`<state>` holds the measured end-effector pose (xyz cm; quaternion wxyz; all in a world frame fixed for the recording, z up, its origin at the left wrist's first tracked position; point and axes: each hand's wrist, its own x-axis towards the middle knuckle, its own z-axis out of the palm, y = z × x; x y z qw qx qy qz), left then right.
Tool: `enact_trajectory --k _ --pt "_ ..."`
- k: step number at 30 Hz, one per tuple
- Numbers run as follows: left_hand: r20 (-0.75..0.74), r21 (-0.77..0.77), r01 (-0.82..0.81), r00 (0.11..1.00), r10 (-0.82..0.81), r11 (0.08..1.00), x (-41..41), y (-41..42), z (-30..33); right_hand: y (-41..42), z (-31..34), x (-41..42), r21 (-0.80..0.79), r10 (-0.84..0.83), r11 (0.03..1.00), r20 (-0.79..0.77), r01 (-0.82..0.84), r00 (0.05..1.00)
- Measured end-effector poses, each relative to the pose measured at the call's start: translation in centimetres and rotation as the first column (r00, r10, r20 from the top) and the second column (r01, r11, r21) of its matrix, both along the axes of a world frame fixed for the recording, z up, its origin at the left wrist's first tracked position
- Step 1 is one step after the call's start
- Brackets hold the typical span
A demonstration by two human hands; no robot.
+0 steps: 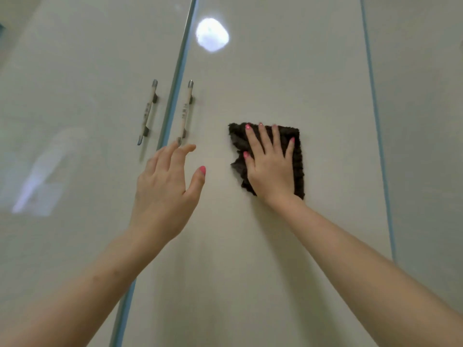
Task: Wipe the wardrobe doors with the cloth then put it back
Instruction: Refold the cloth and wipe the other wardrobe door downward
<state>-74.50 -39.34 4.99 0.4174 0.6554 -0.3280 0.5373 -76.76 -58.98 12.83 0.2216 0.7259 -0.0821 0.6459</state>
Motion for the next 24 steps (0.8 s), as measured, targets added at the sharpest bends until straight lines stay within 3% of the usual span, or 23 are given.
enact_trajectory --k 3,5,8,11,14,17,19,22,24 --pt "-0.017 -0.025 0.002 1.0 -0.002 1.0 0.5 -0.3 -1.6 1.5 -7.0 1.4 -0.262 0.043 0.961 -0.181 -0.091 0.983" --pt "-0.023 -0.031 0.01 1.0 -0.011 0.999 0.4 -0.6 -2.3 1.1 -11.0 1.2 -0.438 -0.016 0.888 -0.332 -0.139 0.943" --pt "-0.006 -0.005 -0.001 1.0 0.001 1.0 0.4 -0.3 -2.5 -0.5 -10.1 0.5 -0.564 -0.088 0.799 -0.451 -0.207 0.888" --pt "0.014 -0.037 -0.012 1.0 0.013 0.999 0.7 0.7 -2.0 0.0 -5.3 0.8 -0.542 -0.093 0.825 -0.407 -0.159 0.909" --pt "0.036 -0.02 -0.048 0.998 0.049 0.999 1.0 1.0 -2.7 2.2 -1.8 1.9 -0.348 -0.026 0.931 -0.354 -0.106 0.935" --pt "0.037 -0.019 -0.05 0.998 0.051 0.999 1.6 0.8 -3.5 5.0 -2.1 4.5 -0.209 -0.015 0.978 -0.163 -0.02 0.987" --pt "0.036 -0.042 -0.043 0.998 0.044 0.998 1.7 0.5 -3.7 6.8 -4.4 5.5 -0.245 -0.017 0.97 -0.124 -0.013 0.992" --pt "-0.006 -0.081 -0.008 1.0 0.008 0.997 0.9 -0.4 -4.4 8.3 -8.7 6.0 -0.478 -0.128 0.872 -0.433 -0.107 0.892" --pt "0.033 -0.062 0.013 0.999 -0.011 0.998 0.4 -1.2 -5.0 8.5 -9.1 5.3 -0.567 -0.209 0.808 -0.527 -0.158 0.824"
